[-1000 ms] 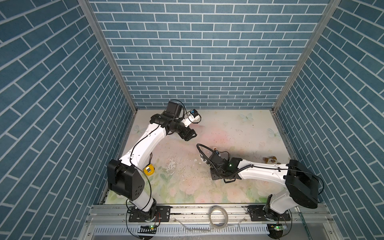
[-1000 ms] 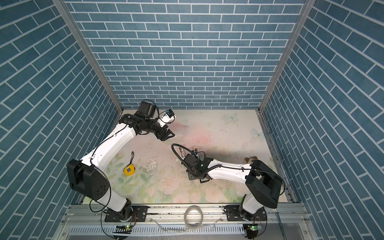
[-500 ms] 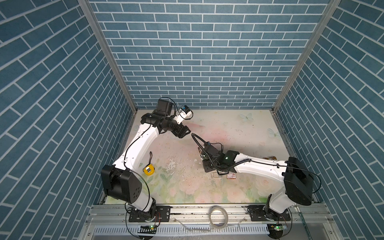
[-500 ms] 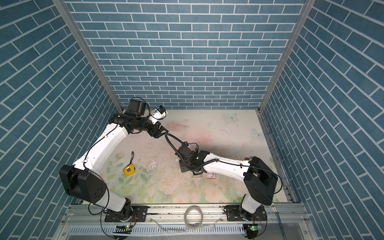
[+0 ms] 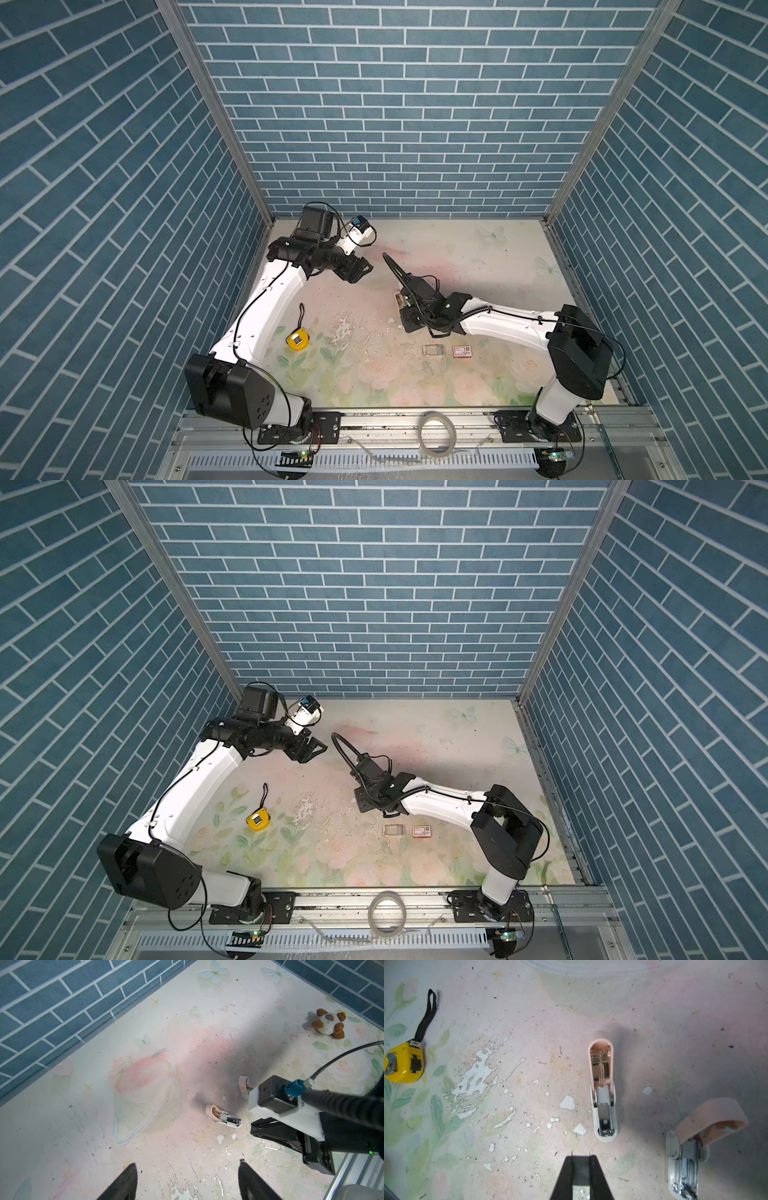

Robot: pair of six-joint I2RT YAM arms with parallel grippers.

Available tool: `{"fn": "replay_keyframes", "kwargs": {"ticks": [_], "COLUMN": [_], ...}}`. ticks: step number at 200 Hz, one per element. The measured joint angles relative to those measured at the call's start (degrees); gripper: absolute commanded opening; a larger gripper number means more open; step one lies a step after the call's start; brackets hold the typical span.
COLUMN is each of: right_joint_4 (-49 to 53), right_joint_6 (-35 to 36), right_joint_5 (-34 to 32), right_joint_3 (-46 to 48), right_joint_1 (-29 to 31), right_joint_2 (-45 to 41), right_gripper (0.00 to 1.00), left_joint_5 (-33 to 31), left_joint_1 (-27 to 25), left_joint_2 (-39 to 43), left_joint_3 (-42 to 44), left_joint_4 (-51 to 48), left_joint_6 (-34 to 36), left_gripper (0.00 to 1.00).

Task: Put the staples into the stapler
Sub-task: 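Lift the staple strip with the right gripper and carry it to an opened pink stapler, then lower the staple strip into the stapler's open channel with the right gripper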

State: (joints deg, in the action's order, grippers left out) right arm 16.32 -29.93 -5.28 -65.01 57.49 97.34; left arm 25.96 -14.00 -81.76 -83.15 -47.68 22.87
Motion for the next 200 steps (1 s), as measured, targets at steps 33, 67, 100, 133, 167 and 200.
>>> {"fn": "replay_keyframes", "kwargs": {"ticks": [33,67,100,133,167,200], "right_joint_4": [-2.5,-5.1,-8.1,-11.5,-14.2,-16.8], "right_joint_6": [2.0,4.1,5.3,6.4,6.6,7.0], "right_joint_5": [0.4,0.6,1.0,1.1,2.1,2.9], "right_joint_3": [0.9,2.6,5.2,6.7,6.9,7.1], "right_joint_1": [-1.1,-2.2,-3.3,-3.8,-4.2,-4.2], "right_joint_2": [0.5,0.6,0.6,0.6,0.7,1.2], "right_gripper": [0.05,0.05,0.05,0.05,0.05,0.05], "left_joint_5": [0.1,1.9,3.1,4.3,4.8,5.3], "left_joint_1": [1.0,3.7,4.7,4.8,4.9,5.0], "left_joint_2": [0.0,0.0,0.0,0.7,2.0,2.1], "left_joint_3": [0.4,0.6,0.6,1.3,2.9,3.2], "left_joint_4": [0.4,1.0,1.4,2.4,3.1,3.7], "left_joint_6": [-0.7,-2.6,-4.1,-5.1,-5.7,-6.6], "left_gripper": [0.78,0.78,0.78,0.78,0.78,0.78]}}
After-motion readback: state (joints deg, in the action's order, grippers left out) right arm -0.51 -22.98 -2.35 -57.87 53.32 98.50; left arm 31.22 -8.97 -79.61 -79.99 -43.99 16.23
